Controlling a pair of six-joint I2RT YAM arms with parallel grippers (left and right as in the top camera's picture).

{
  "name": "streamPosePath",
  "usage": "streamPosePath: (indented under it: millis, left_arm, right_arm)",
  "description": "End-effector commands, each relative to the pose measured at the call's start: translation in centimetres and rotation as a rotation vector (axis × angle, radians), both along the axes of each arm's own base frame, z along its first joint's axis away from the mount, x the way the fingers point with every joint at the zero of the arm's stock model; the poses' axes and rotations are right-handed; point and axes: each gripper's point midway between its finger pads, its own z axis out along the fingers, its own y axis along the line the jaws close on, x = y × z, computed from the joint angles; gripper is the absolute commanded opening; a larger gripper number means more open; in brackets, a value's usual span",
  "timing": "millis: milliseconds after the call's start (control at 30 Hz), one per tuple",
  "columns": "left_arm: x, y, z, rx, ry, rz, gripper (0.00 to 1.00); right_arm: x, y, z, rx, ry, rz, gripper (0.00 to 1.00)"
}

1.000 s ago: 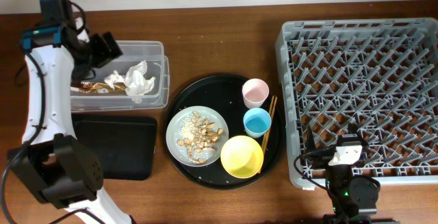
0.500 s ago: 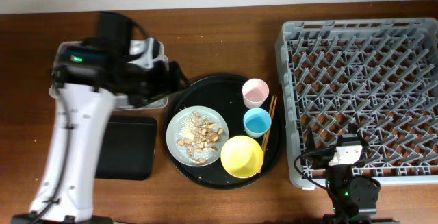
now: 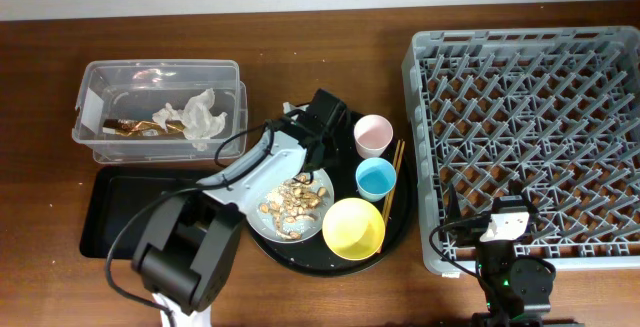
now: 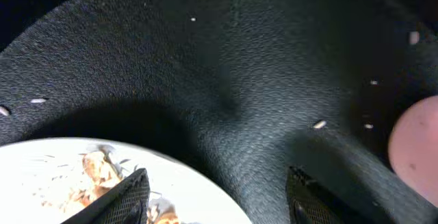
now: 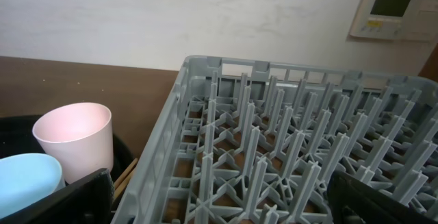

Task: Sort waste into correct bins and load items into the dishwasher rack
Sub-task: 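Grasp the rim of the grey food plate with the left gripper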

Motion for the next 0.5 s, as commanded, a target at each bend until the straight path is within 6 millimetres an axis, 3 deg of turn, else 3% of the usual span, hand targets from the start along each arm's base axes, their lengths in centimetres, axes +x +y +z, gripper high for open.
streamPosePath:
  millis: [0,67,133,267,367,467]
  left_arm:
    - [-0.6,-0.6,-1.0,0.022,0.007,-0.010,0.60]
    - [-1.2,-2.6,-0.8,0.021,-0.023,-0.054,0.60]
    - [-1.4,-2.7,-1.1,0.017,-0.015,-0.033,0.59]
    - [-2.4,-2.1,-3.6,0.056,0.055,-0.037,0.54]
    - [-2.2,-2.3,-3.4,0.053,0.051,-0.038,0.45]
    - [-1.3,-3.0,-1.8,0.042,0.036,-0.037,0.17]
  right_arm:
    - [0.0,0.0,-0.2,0.003,0.003,-0.003,0.98]
    - [0.0,0.0,-0.2,0.003,0.004,-0.003,0.98]
    - [0.0,0.0,-0.2,0.003,0.004,-0.003,0.98]
    - [0.0,0.0,-0.2,0.003,0.003,-0.003,0.98]
    - [0.0,0.0,-0.2,0.003,0.004,-0.003,0.98]
    - [0.0,0.0,-0.2,0.003,0.004,-0.003,0.98]
